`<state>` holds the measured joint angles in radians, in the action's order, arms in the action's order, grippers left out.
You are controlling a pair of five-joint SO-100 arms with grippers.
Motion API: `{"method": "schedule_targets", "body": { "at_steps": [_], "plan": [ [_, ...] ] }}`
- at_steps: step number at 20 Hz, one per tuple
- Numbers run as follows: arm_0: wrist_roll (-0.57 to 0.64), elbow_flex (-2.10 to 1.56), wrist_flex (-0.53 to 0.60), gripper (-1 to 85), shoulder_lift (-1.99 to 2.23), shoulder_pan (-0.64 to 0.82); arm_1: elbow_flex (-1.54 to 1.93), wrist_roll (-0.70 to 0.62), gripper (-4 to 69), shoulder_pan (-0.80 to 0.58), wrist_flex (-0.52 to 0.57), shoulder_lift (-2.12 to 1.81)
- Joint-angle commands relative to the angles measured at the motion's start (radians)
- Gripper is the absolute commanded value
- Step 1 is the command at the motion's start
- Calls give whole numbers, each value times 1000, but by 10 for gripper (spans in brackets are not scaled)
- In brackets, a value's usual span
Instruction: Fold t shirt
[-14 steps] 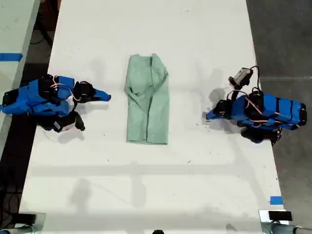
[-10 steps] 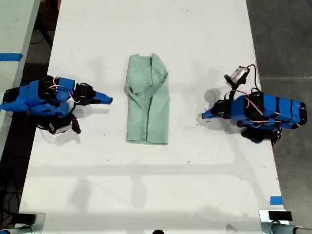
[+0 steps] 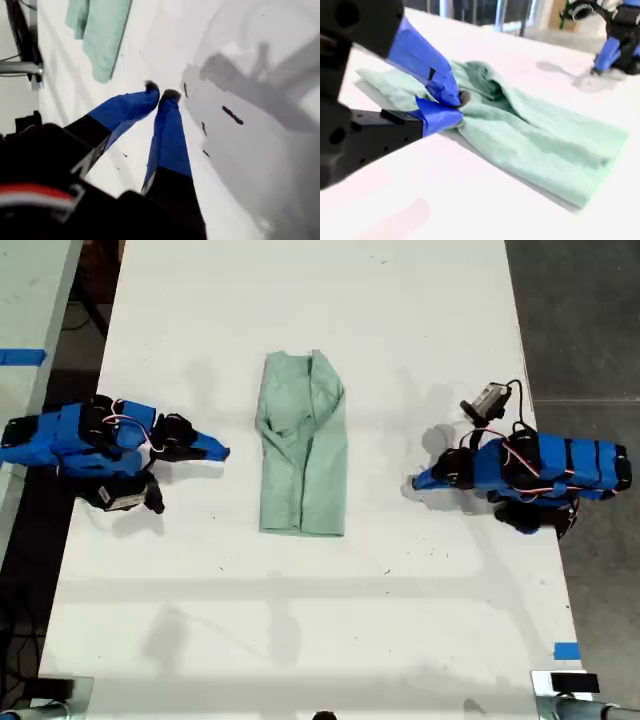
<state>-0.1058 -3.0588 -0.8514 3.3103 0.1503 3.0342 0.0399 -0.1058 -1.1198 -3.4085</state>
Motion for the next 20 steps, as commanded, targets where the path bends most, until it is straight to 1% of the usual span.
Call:
{"method": "schedule_targets", "body": {
  "at_steps": [1,2,3,4,6,8,11,13,14,15,16,17,18,19,20],
  "plan": [
    [-133,382,48,98,-658,-184,-261,35,147,112,206,480],
    [-141,531,43,157,-859,-222,-460,15,187,140,212,755],
    [-144,653,32,186,-1014,-253,-670,-6,231,160,183,1011],
    [-144,732,48,197,-1117,-276,-857,-26,254,176,155,1223],
    [-146,792,124,199,-1233,-299,-1114,-54,275,192,130,1508],
    [-138,821,181,188,-1342,-290,-1276,-81,275,189,141,1694],
    [-153,845,227,185,-1451,-265,-1466,-114,273,169,133,1905],
    [-132,874,272,161,-1505,-253,-1571,-124,242,166,107,2010],
    [-129,885,305,167,-1546,-253,-1620,-101,224,166,72,2056],
    [-124,896,333,154,-1580,-259,-1657,-94,171,166,49,2091],
    [-124,913,347,144,-1612,-267,-1680,-69,69,167,28,2114],
    [-126,939,353,140,-1647,-273,-1684,-64,24,169,28,2120],
    [-124,965,353,129,-1681,-276,-1690,-64,-5,170,28,2125],
    [-106,985,354,102,-1710,-276,-1703,-72,-5,173,29,2131],
    [-61,1014,357,43,-1738,-273,-1721,-75,-5,179,25,2135]
  ]
}}
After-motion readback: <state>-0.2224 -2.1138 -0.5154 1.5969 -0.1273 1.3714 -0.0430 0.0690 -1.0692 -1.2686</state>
